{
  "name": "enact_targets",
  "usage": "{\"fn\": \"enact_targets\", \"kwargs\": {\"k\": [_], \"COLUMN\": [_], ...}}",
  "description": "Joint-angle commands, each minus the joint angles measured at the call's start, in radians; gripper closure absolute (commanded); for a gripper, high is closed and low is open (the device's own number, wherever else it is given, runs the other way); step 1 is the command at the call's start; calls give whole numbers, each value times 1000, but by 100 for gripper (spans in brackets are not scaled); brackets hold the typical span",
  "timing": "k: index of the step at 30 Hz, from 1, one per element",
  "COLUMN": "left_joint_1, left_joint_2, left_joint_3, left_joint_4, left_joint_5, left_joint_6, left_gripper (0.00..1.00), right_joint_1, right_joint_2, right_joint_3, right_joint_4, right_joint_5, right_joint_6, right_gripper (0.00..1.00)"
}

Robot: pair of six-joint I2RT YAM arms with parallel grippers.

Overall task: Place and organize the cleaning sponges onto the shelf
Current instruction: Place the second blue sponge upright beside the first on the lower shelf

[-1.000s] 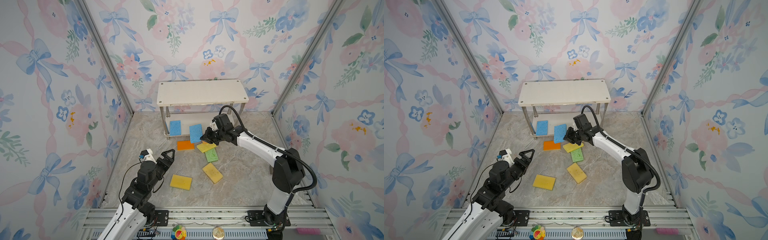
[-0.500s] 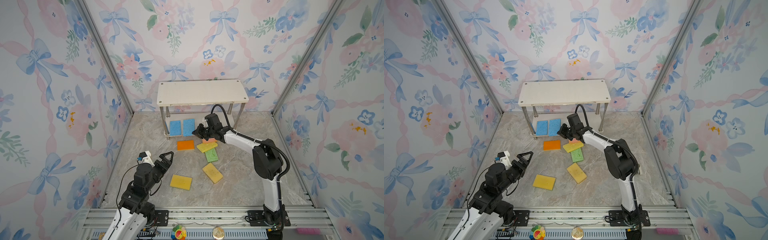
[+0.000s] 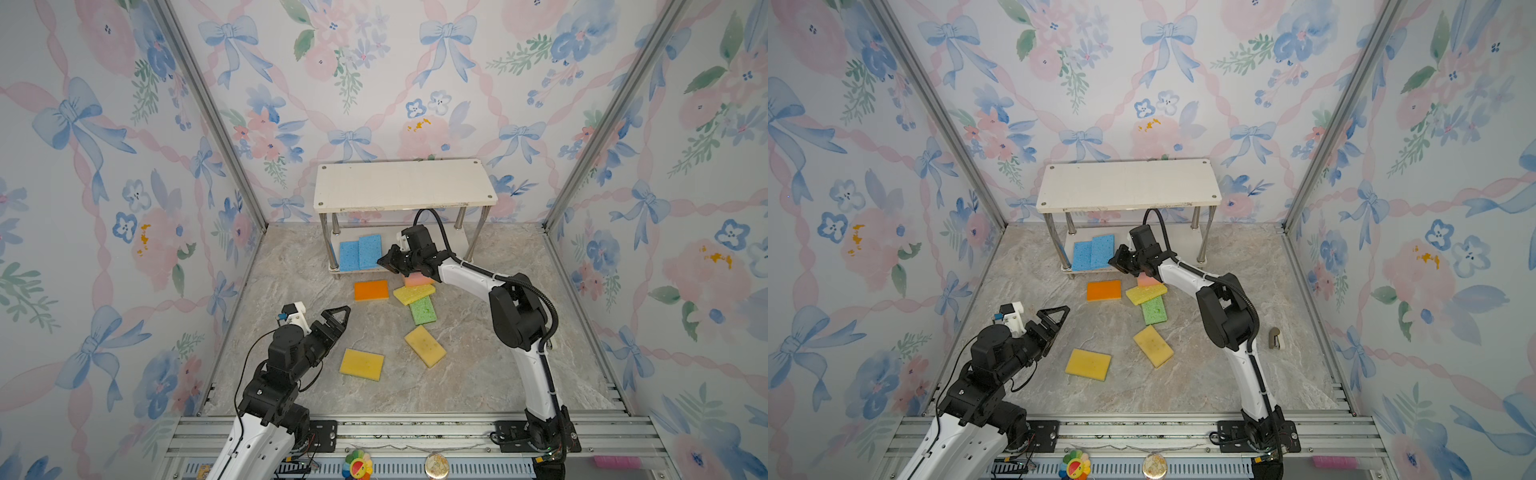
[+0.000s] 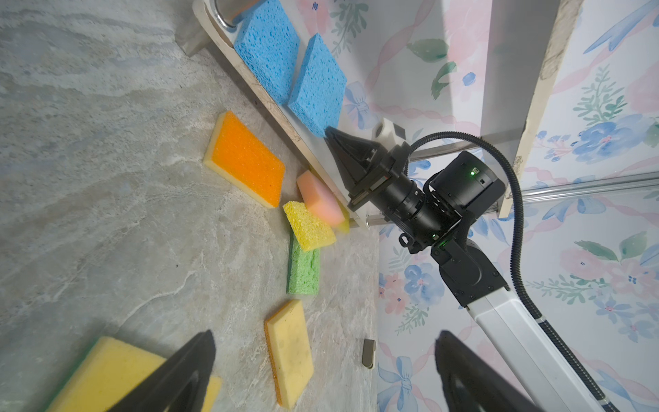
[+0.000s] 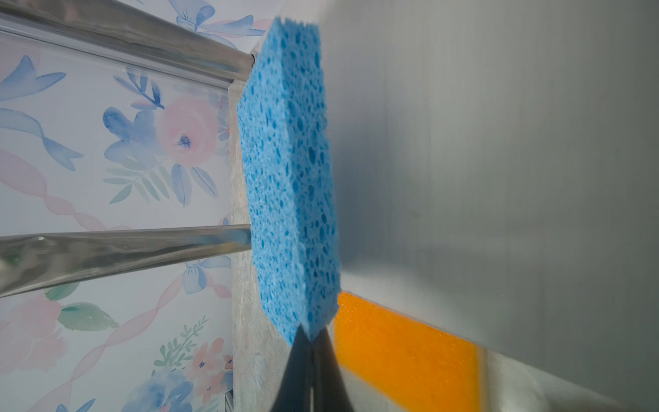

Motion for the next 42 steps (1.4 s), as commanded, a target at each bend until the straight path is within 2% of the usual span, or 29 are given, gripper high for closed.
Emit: {"fn": "enact_targets", "kwargs": {"k": [1, 12, 29, 42], "left_joint_1": [10, 29, 45, 49], "left_joint_2": [10, 46, 19, 7], "left_joint_3": [8, 15, -7, -16], "left_joint_4": [-16, -15, -15, -16], "left_joint_5": [26, 40, 60, 60], "left_joint_6": [36, 54, 44, 29], "left_gripper": [2, 2, 2, 2], "right_joint_1": [-20, -33, -34, -33], "right_joint_2": [17, 4, 46, 60], "right_joint_3": [36, 4, 4, 9], "right_joint_4": [-18, -3, 12, 19], "right_joint_5": [-23, -27, -39, -52], "right_joint_6": [-29, -24, 6, 16], "right_gripper": [100, 100, 100, 91]}}
